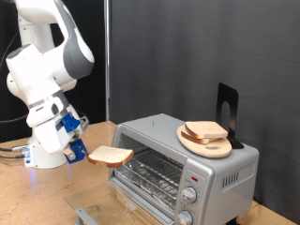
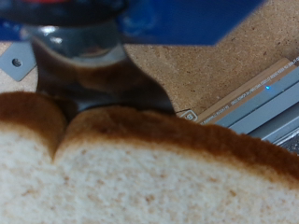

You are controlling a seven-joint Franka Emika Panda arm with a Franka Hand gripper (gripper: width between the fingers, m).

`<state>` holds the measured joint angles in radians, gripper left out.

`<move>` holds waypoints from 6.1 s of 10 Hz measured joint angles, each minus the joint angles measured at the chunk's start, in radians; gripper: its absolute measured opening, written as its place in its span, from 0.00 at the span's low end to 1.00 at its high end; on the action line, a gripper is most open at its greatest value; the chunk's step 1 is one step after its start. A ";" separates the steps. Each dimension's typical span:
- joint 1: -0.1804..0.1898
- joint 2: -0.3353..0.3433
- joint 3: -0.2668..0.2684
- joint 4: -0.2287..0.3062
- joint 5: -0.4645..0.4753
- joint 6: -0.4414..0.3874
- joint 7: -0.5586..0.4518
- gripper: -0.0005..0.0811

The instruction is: Make a piece of toast with the oven

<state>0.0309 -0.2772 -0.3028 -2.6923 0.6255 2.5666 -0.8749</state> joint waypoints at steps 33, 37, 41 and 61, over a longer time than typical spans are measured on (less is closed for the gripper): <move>0.085 0.187 0.151 -0.023 -0.064 0.241 -0.163 0.53; 0.074 0.142 0.156 -0.019 -0.125 0.183 -0.052 0.53; 0.048 0.131 0.189 0.062 -0.361 0.074 0.195 0.53; 0.026 0.075 0.091 0.005 -0.235 0.080 0.066 0.53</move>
<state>0.0573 -0.2026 -0.2118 -2.6877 0.3909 2.6466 -0.8094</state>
